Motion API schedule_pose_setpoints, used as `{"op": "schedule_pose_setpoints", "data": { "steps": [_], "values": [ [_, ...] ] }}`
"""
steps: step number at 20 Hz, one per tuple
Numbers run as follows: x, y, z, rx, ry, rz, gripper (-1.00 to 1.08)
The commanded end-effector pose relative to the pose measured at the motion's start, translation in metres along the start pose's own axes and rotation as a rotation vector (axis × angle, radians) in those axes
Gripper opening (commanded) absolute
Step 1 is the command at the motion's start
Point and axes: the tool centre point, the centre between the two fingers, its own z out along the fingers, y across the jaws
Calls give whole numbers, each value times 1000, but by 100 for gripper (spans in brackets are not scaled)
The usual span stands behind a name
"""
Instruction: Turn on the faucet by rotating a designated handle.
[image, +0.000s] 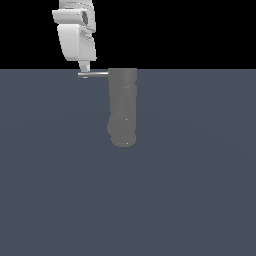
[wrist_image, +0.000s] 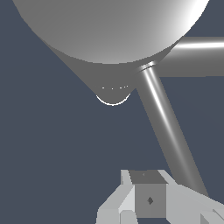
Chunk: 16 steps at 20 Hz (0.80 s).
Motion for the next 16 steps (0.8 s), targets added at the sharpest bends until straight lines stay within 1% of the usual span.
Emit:
{"op": "schedule_pose_setpoints", "data": {
  "steps": [1, 9, 11, 16],
  "values": [
    [-1, 11, 0, -9, 2, -3, -100],
    [0, 33, 0, -9, 2, -3, -100],
    [-3, 28, 0, -2, 2, -8, -100],
    [10, 40, 0, -3, 2, -7, -100]
  ]
}}
